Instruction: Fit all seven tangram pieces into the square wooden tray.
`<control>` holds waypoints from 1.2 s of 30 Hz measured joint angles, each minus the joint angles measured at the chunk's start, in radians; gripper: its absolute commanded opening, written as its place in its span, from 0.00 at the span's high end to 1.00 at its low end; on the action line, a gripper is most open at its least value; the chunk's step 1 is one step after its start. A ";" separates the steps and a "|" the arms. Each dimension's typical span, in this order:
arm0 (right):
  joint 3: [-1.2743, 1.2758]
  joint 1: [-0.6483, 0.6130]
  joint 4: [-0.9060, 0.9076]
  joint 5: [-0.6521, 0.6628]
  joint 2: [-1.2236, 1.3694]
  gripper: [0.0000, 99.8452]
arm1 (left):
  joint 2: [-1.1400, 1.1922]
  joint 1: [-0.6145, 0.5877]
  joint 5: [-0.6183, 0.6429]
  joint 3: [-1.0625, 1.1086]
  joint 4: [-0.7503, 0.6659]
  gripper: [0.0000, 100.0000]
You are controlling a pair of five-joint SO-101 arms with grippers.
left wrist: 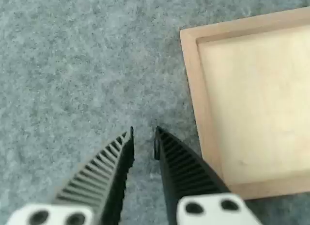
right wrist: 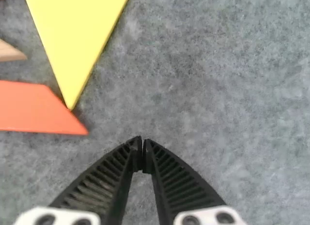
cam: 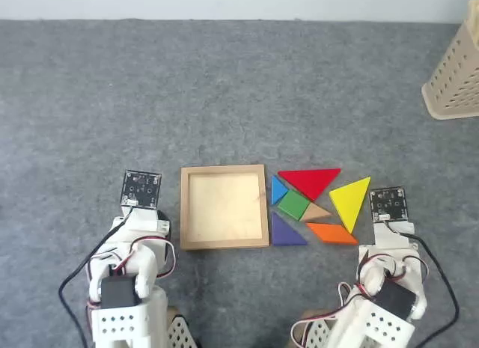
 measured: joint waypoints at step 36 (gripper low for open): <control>-0.618 -0.313 -0.187 -0.203 0.689 0.81 | 0.000 0.000 0.000 0.000 0.000 0.93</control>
